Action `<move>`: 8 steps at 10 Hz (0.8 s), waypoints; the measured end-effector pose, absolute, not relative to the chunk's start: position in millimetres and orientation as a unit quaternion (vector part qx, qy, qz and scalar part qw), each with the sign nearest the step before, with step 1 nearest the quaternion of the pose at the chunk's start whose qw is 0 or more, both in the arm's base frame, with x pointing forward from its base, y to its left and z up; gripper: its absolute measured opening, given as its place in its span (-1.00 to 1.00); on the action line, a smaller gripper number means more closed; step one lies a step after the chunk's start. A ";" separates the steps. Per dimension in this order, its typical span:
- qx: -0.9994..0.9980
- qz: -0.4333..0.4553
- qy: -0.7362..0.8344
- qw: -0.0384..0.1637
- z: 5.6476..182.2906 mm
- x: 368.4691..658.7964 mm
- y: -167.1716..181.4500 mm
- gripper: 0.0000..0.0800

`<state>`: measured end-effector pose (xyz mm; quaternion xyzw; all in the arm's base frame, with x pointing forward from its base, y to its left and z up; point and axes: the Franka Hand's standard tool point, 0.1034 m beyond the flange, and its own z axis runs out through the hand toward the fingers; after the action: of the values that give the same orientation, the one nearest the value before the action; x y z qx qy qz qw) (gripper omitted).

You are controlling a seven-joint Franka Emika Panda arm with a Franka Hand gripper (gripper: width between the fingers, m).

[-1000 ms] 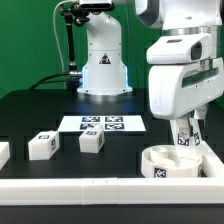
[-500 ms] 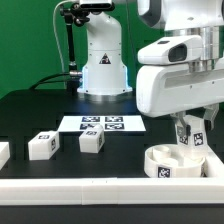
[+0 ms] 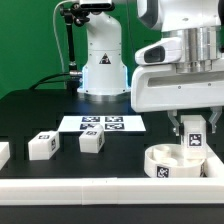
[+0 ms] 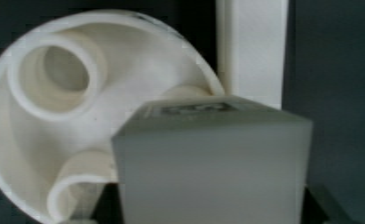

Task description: Assemble stool

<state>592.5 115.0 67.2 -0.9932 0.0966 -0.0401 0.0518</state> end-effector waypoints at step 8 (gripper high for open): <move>-0.939 -0.019 0.333 0.080 67.6 593.2 113.8 -0.15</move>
Offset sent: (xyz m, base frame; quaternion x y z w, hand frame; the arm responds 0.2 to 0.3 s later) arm 0.0000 0.0000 0.0000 0.0000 0.0000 0.1938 0.9810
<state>593.2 113.8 67.6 -0.9393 0.3333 -0.0189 0.0796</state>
